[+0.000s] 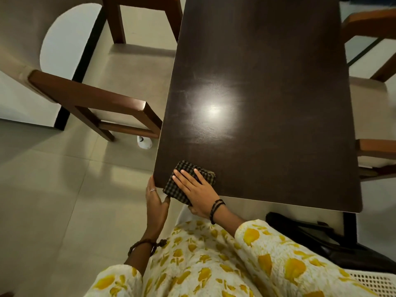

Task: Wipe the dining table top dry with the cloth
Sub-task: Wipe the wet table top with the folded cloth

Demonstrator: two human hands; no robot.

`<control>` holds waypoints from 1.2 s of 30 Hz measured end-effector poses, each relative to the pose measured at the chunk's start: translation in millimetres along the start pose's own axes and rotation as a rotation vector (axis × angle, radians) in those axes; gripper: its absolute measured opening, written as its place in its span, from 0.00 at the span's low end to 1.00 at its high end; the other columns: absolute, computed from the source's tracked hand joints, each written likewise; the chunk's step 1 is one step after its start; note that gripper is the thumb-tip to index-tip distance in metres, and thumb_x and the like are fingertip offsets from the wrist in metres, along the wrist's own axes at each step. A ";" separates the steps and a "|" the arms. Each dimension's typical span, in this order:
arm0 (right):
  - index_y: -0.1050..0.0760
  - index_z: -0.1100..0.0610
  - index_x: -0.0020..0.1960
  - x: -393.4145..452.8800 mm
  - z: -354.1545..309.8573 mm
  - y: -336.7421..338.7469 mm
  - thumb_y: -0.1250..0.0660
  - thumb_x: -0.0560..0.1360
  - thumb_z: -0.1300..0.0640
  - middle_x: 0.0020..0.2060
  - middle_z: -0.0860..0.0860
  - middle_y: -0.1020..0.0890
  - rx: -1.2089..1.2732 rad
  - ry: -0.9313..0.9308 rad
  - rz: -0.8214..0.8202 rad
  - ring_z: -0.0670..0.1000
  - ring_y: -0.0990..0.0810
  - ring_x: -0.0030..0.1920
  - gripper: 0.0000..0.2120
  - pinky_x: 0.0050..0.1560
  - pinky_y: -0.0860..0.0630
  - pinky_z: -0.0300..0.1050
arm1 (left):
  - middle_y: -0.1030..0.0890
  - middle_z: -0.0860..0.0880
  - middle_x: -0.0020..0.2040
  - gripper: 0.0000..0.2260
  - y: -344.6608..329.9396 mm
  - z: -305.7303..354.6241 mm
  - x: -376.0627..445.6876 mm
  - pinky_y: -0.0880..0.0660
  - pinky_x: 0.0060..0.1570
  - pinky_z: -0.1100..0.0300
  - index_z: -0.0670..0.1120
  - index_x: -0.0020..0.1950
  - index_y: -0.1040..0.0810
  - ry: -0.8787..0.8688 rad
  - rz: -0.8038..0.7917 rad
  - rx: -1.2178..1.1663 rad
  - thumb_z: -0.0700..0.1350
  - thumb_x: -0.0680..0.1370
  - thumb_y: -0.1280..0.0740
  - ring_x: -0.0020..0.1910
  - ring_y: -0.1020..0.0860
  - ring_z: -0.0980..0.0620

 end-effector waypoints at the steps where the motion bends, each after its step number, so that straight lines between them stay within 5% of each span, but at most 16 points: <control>1: 0.60 0.56 0.77 -7.0 6.0 -0.8 0.34 0.72 0.51 0.77 0.52 0.57 -0.003 0.007 -0.008 0.53 0.58 0.77 0.45 0.70 0.69 0.53 | 0.42 0.41 0.74 0.35 -6.2 4.2 -3.6 0.44 0.69 0.54 0.40 0.75 0.47 0.013 0.021 0.075 0.36 0.73 0.32 0.72 0.42 0.45; 5: 0.64 0.56 0.77 -39.8 31.1 -5.2 0.36 0.75 0.54 0.77 0.51 0.60 -0.042 0.011 -0.012 0.52 0.61 0.76 0.43 0.70 0.69 0.54 | 0.53 0.39 0.76 0.40 -34.6 19.4 -26.3 0.50 0.70 0.48 0.40 0.75 0.53 0.034 0.061 0.343 0.35 0.71 0.30 0.74 0.50 0.40; 9: 0.64 0.55 0.77 -78.9 62.9 -9.4 0.39 0.77 0.56 0.77 0.50 0.61 -0.032 -0.005 -0.003 0.51 0.61 0.76 0.40 0.70 0.69 0.53 | 0.51 0.39 0.75 0.36 -81.9 40.8 -56.5 0.51 0.70 0.41 0.42 0.75 0.52 -0.133 -0.014 0.453 0.47 0.75 0.34 0.74 0.51 0.40; 12: 0.64 0.55 0.77 -116.4 94.2 -19.3 0.37 0.75 0.55 0.76 0.51 0.62 -0.039 -0.038 -0.003 0.51 0.61 0.76 0.43 0.70 0.69 0.54 | 0.49 0.39 0.75 0.37 -126.1 58.5 -85.5 0.49 0.67 0.36 0.46 0.75 0.56 -0.264 -0.070 0.480 0.43 0.75 0.34 0.74 0.51 0.43; 17: 0.62 0.55 0.77 -180.3 149.6 -37.1 0.33 0.72 0.54 0.77 0.51 0.59 -0.023 -0.141 0.014 0.52 0.60 0.76 0.46 0.69 0.70 0.54 | 0.55 0.42 0.76 0.42 -191.5 91.2 -119.0 0.51 0.69 0.39 0.45 0.76 0.59 -0.460 -0.163 0.582 0.35 0.66 0.43 0.75 0.57 0.47; 22: 0.49 0.56 0.77 -247.6 198.8 -53.7 0.26 0.62 0.54 0.76 0.53 0.46 0.027 -0.326 0.017 0.54 0.49 0.75 0.50 0.70 0.56 0.58 | 0.54 0.42 0.76 0.42 -244.3 124.4 -140.1 0.53 0.69 0.43 0.42 0.76 0.52 -0.704 -0.286 0.727 0.38 0.64 0.38 0.75 0.52 0.45; 28: 0.62 0.55 0.77 -309.6 236.9 -64.6 0.33 0.70 0.57 0.77 0.51 0.60 0.064 -0.511 0.051 0.53 0.60 0.76 0.47 0.69 0.68 0.54 | 0.54 0.44 0.76 0.46 -289.8 150.1 -158.4 0.52 0.70 0.43 0.43 0.76 0.54 -0.916 -0.457 0.847 0.40 0.61 0.36 0.75 0.51 0.45; 36: 0.65 0.53 0.76 -347.7 250.9 -75.9 0.39 0.76 0.61 0.76 0.49 0.62 0.164 -0.663 -0.032 0.51 0.60 0.76 0.41 0.73 0.60 0.56 | 0.52 0.43 0.76 0.48 -309.6 173.4 -167.8 0.55 0.69 0.40 0.41 0.74 0.44 -1.057 -0.577 0.958 0.39 0.56 0.27 0.74 0.50 0.44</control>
Point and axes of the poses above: each hand's wrist, its own x-axis towards the middle knuckle, its own y-axis out of the back of the hand, z = x × y, the point moved 6 cm from there along x, towards the middle knuckle
